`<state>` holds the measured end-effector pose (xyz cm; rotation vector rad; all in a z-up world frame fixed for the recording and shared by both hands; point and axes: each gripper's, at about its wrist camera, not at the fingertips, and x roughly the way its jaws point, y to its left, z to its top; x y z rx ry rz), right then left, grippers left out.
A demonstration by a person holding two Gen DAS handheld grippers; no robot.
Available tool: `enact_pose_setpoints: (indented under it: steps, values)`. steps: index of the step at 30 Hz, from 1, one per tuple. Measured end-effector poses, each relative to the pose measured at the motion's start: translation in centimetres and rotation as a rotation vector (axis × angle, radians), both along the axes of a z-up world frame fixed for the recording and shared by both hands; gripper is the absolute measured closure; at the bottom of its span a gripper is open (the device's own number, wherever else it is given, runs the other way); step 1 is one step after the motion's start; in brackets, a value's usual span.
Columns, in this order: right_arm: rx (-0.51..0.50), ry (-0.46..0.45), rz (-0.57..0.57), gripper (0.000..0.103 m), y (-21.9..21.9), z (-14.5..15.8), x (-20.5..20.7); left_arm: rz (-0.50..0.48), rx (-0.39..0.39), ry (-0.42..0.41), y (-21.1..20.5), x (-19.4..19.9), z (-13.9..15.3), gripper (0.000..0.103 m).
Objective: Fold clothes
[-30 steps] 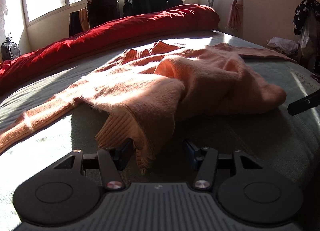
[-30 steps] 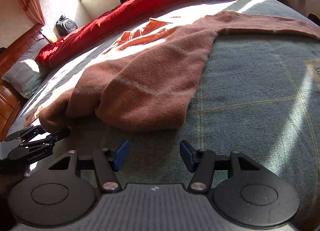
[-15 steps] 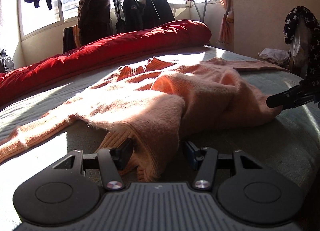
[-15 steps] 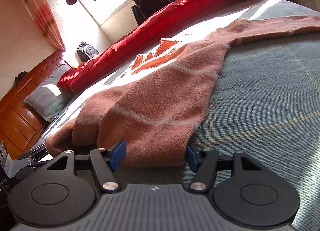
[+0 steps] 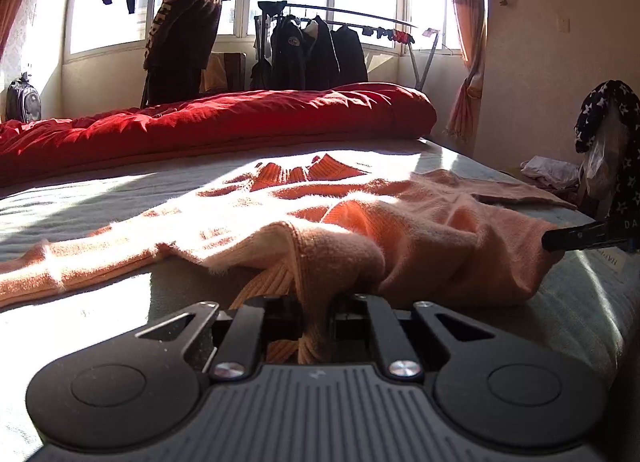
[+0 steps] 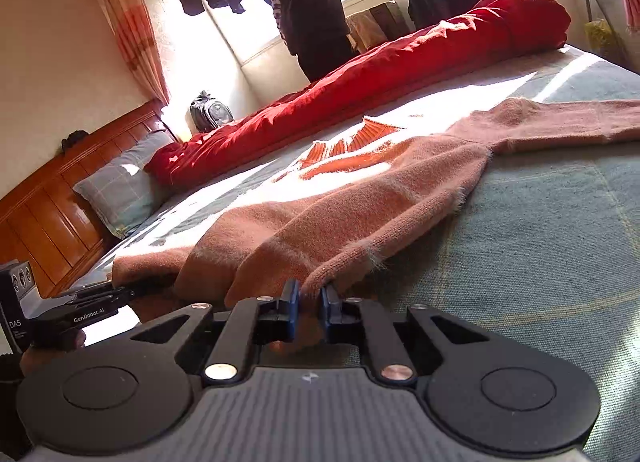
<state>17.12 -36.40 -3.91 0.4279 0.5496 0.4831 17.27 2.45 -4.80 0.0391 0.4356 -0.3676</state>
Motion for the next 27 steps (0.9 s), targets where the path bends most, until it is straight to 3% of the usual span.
enact_pose_setpoints:
  steps: [6, 8, 11, 16, 20, 21, 24, 27]
  values:
    - [0.065, -0.118, -0.040, 0.093, -2.2, 5.2, -0.6, 0.004, -0.048, -0.116, 1.9, -0.9, 4.8, 0.096]
    - [0.084, -0.156, -0.061, 0.100, -3.1, 6.4, -0.5, 0.028, -0.082, -0.104, 2.8, -0.2, 5.3, 0.096]
    - [0.074, -0.150, -0.090, 0.099, -3.9, 7.0, 0.5, 0.065, -0.151, -0.022, 4.0, 1.9, 4.4, 0.096]
    - [0.011, -0.036, -0.094, 0.086, -3.6, 4.4, 0.8, 0.116, -0.200, 0.121, 5.2, 4.0, 0.7, 0.095]
    - [-0.065, 0.038, -0.056, 0.044, -3.8, 2.3, -0.9, 0.096, -0.223, 0.150, 6.0, 3.2, -0.3, 0.090]
    - [-0.079, 0.062, -0.045, 0.037, -4.0, 1.7, -1.3, 0.091, -0.227, 0.156, 6.2, 3.0, -0.4, 0.086]
    - [-0.091, 0.154, -0.014, 0.035, -4.4, -0.8, -2.2, 0.097, -0.235, 0.165, 6.7, 2.5, -0.9, 0.071]
    - [-0.023, 0.235, 0.005, 0.035, -4.5, -3.4, -2.4, 0.098, -0.282, 0.195, 7.4, 2.2, -1.6, 0.058]
